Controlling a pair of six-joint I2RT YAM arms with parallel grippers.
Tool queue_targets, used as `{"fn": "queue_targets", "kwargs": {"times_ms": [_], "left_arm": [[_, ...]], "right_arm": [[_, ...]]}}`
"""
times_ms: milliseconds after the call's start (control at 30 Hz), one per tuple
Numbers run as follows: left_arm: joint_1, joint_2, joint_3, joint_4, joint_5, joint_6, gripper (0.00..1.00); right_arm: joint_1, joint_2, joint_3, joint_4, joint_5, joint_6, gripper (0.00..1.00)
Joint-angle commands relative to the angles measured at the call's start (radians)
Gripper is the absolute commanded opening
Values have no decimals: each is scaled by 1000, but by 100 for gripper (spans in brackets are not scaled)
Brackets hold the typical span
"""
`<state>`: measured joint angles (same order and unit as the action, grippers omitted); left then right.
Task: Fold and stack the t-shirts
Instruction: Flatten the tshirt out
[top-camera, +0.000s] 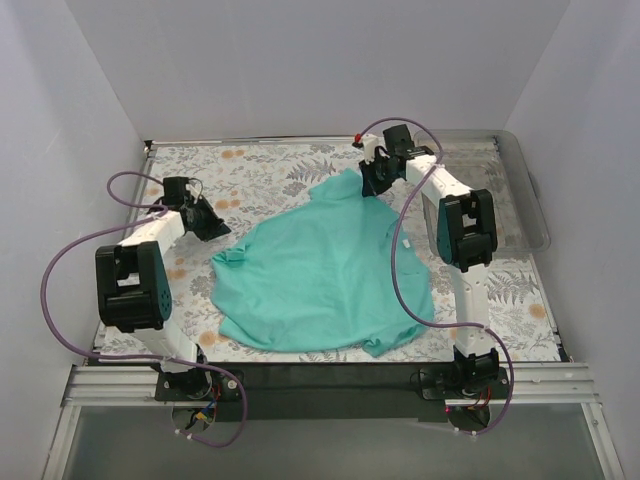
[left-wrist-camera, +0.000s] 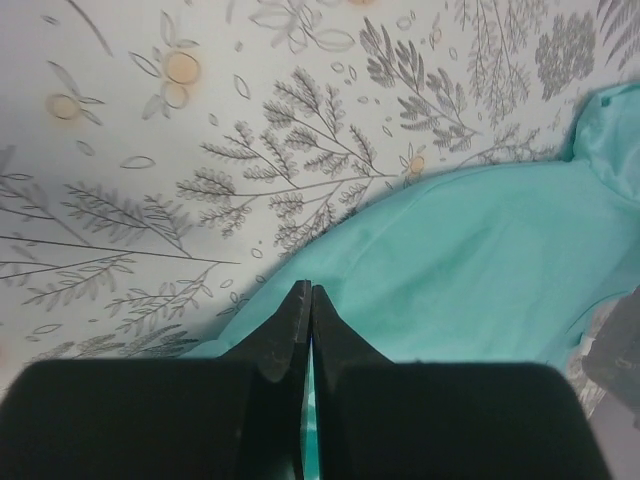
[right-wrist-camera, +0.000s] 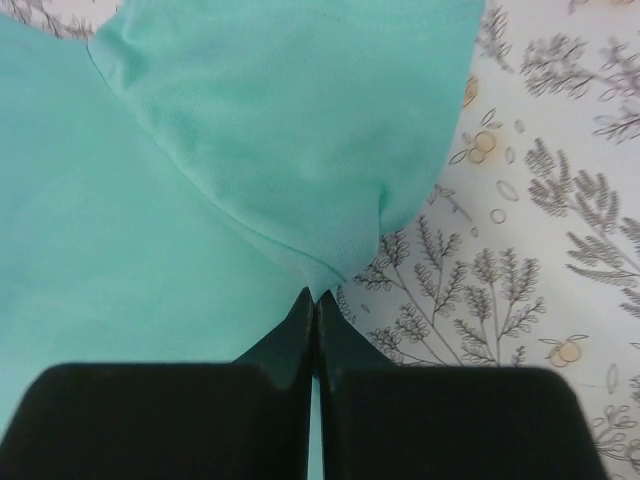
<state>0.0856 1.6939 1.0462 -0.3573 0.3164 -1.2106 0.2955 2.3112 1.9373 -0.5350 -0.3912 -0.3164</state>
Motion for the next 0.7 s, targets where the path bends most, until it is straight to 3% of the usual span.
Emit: {"fn": "queue_targets", "kwargs": {"times_ms": [0,200,300,333,400,467,500,533,600,667], "left_arm": [[74,-100,12,32,-66,-41,0],[102,-168,34,15,-68,11,0],[102,-192,11,21,11,35,33],[102,-198,5,23,47,43,51],[85,-207,-6,23,139,65,59],[51,-218,-9,21,162,111,63],[-2,-220,-2,12,145,129,63],[-33,-218,9,0,132,202,63],[-146,-215,26,-34,61,282,64],[-196,-217,29,-39,4,409,63]], "right_arm": [[-18,-16,69,56,24,66,1],[-21,-3,109,153,215,180,1],[-21,24,109,121,235,154,1],[-21,22,95,115,235,140,1],[-21,10,40,113,238,99,1],[-22,-21,2,113,212,59,18],[-22,-42,-18,115,206,39,40],[-24,-55,-27,113,196,28,50],[-22,-84,-47,118,154,7,66],[-22,-122,-64,122,86,-24,72]]}}
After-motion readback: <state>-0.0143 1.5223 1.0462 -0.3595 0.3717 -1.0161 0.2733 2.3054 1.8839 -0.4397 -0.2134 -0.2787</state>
